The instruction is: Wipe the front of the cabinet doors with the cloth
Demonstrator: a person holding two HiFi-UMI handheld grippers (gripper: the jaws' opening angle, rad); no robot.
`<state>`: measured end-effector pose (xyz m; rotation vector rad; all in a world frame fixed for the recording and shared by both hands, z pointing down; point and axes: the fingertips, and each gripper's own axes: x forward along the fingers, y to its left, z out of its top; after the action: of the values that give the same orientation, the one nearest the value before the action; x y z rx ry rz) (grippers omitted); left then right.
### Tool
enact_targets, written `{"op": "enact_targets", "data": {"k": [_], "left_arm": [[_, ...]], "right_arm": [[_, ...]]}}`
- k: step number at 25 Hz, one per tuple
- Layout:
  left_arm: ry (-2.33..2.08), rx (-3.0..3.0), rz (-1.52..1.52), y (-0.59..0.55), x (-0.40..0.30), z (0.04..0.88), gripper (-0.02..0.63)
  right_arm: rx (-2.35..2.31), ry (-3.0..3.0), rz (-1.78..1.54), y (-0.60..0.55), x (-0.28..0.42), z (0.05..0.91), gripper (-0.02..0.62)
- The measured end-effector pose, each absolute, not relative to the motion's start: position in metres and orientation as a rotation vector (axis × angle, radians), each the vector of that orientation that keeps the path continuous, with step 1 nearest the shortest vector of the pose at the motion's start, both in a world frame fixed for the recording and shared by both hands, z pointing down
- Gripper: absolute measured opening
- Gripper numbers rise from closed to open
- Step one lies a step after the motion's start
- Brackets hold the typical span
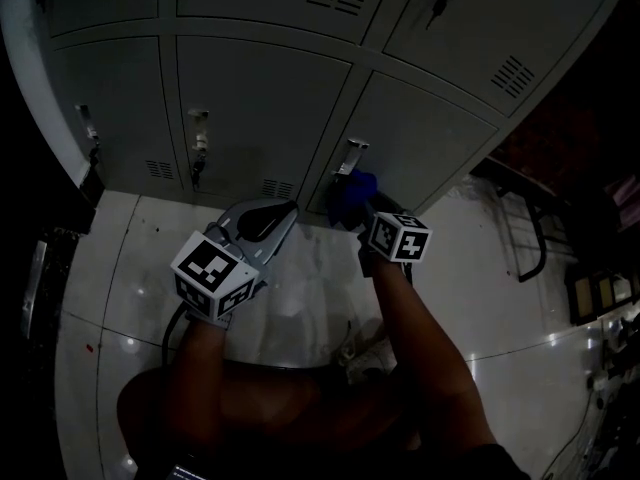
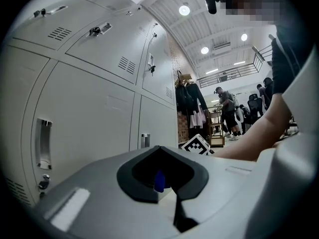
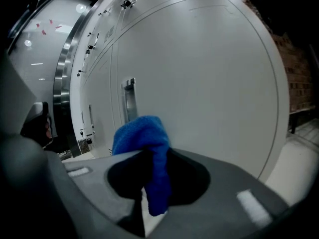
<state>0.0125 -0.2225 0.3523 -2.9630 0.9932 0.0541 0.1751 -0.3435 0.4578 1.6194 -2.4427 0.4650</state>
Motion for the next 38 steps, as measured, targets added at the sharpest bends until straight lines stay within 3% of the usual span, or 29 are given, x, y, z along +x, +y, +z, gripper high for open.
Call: {"op": "enact_targets", "data": {"k": [16, 22, 27, 38], "left_arm": [[0.992, -2.963, 0.035, -0.222, 0.015, 0.354, 0.000], [0.990, -2.961, 0.025, -0.224, 0.014, 0.355, 0.000], [1.006, -2.961, 0.019, -0.225, 0.013, 0.356, 0.000], [1.016, -2.962, 0.067, -0.223, 0.008, 0.349, 0.000]], "right_arm": [[2.067, -2.186, 0.602, -0.327, 0.339, 0.466, 0.077], [2.150, -2.116, 0.562, -0.320, 0.368, 0.465, 0.077], [2.074, -2.250, 0.604, -0.306, 0.323, 0.457, 0.077], [1.595, -2.555, 0.447, -0.284, 0.128, 0.438, 0.077]]}}
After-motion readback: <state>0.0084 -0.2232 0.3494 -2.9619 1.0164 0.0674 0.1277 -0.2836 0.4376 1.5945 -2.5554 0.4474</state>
